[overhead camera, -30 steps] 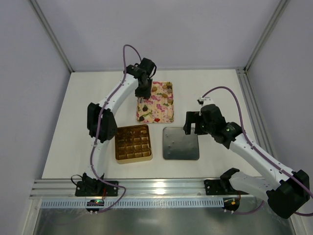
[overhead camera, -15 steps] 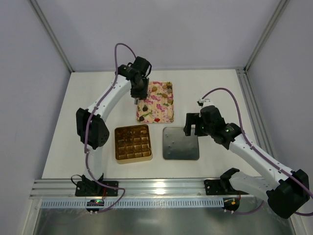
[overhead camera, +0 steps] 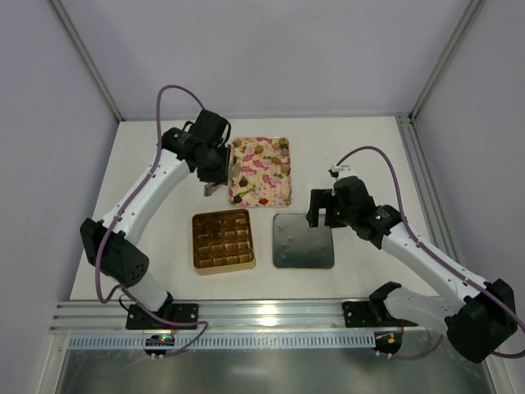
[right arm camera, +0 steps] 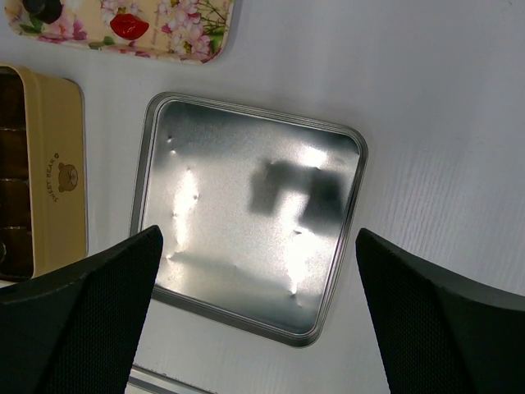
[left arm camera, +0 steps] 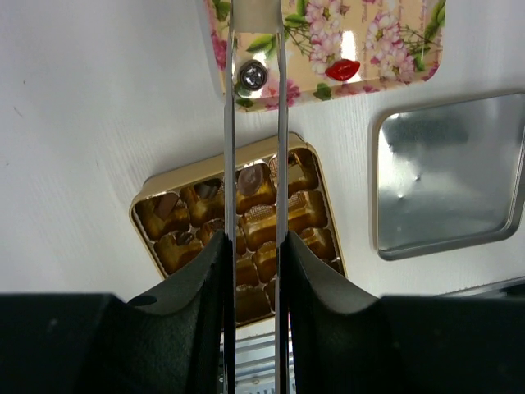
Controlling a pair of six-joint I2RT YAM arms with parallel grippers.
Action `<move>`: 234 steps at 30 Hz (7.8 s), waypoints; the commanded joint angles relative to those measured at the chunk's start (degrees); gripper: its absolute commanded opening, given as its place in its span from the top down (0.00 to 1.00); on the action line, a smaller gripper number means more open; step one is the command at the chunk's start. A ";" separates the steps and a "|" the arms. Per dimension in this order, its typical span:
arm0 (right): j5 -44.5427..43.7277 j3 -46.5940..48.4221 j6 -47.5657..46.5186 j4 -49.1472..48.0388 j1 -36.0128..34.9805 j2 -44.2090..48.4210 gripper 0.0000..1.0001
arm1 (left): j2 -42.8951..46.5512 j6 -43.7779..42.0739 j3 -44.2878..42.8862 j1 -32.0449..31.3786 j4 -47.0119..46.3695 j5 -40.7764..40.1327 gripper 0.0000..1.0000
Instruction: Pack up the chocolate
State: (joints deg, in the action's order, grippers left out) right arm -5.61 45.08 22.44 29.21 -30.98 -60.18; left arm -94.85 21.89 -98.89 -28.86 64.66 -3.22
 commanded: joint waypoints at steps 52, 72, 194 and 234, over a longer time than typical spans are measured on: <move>-0.02 -0.17 1.91 -3.28 0.13 -4.24 0.00 | 31.57 1.31 32.80 -4.98 3.27 8.67 0.67; 0.16 -0.78 1.47 -3.81 0.13 -4.06 0.00 | 29.64 1.05 25.43 -5.86 5.82 8.50 0.55; 0.33 -0.08 -1.43 -1.17 1.19 -0.02 0.00 | -12.21 -2.11 -8.69 0.12 -0.33 -0.47 0.72; 0.07 0.53 2.35 -2.85 1.19 -1.08 0.00 | 15.29 1.58 12.40 -2.60 2.40 6.30 0.71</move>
State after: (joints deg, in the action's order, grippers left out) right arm -4.93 44.12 23.57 27.73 -29.98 -62.39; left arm -83.53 22.48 -87.59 -30.55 66.92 1.43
